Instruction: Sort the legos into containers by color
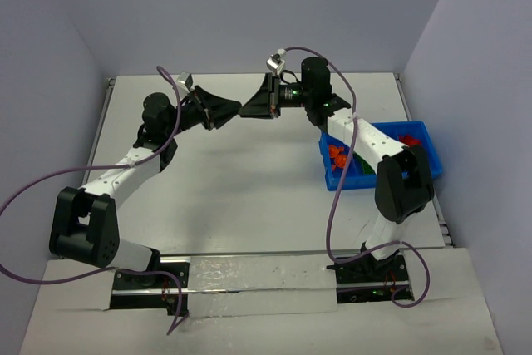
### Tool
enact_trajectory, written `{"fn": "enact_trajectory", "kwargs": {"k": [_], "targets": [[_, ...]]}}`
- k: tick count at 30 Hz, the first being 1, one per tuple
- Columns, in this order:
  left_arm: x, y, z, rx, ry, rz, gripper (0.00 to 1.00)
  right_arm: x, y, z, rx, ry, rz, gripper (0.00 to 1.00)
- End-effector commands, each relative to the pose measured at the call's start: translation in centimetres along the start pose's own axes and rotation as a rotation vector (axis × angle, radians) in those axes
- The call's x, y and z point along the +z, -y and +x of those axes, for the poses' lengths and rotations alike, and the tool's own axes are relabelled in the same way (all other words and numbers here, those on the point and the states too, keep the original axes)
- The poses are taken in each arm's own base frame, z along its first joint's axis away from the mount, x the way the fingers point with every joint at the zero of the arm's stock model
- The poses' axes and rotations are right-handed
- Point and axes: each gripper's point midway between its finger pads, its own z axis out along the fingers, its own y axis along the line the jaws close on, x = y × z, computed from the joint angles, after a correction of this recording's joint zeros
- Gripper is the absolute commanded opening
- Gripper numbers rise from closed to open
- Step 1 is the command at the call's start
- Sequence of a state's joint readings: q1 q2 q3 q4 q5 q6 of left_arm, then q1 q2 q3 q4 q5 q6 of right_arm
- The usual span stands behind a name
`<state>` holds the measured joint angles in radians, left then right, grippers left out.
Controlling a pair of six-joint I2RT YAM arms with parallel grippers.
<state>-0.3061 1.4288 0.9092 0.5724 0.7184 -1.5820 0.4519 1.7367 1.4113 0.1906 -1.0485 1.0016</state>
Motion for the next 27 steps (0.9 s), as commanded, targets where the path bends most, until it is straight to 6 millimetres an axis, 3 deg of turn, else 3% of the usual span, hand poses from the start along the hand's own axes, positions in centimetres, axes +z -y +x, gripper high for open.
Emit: {"fn": "enact_trajectory", "kwargs": {"k": [1, 2, 3, 7, 10, 11, 13, 14, 17, 18, 22, 27], "targets": [[0.1, -0.5, -0.4, 0.041, 0.024, -0.048, 0.70, 0.1, -1.7, 0.2, -0.073, -0.005, -0.048, 0.05], [0.1, -0.6, -0.9, 0.049, 0.039, -0.066, 0.91, 0.0, -1.7, 0.3, -0.076, -0.006, -0.046, 0.03], [0.0, -0.7, -1.4, 0.056, 0.051, -0.085, 0.96, -0.1, -1.7, 0.5, -0.082, -0.007, -0.044, 0.02], [-1.3, -0.6, -4.7, 0.127, 0.130, -0.123, 0.99, -0.9, -1.5, 1.3, -0.104, -0.014, -0.023, 0.00], [-2.8, 1.1, -8.1, 0.321, 0.206, -0.160, 0.99, -2.9, 0.4, 2.0, -0.124, -0.016, 0.050, 0.00], [-3.3, 2.4, -9.5, 0.437, 0.244, -0.196, 0.99, -4.2, 1.8, 2.3, -0.136, -0.016, 0.104, 0.00], [-4.7, 1.1, -10.8, 0.655, 0.250, -0.366, 0.99, -6.8, 3.9, 3.0, -0.135, -0.022, 0.245, 0.00], [-5.3, 1.7, -11.9, 0.746, 0.295, -0.423, 0.99, -8.3, 5.3, 2.7, -0.234, -0.030, 0.320, 0.00], [-7.1, 0.5, -12.6, 0.974, 0.302, -0.587, 0.99, -12.4, 9.0, 3.3, -0.305, -0.101, 0.581, 0.00], [-8.4, 0.1, -13.2, 1.035, 0.339, -0.665, 0.99, -15.2, 11.1, 3.6, -0.337, -0.129, 0.725, 0.00], [-10.8, -0.5, -14.1, 1.091, 0.397, -0.786, 0.99, -22.3, 15.7, 4.9, -0.312, -0.167, 1.041, 0.00], [-11.4, -1.8, -14.5, 1.100, 0.347, -0.873, 0.99, -26.5, 18.5, 5.4, -0.244, -0.213, 1.210, 0.00]]}}
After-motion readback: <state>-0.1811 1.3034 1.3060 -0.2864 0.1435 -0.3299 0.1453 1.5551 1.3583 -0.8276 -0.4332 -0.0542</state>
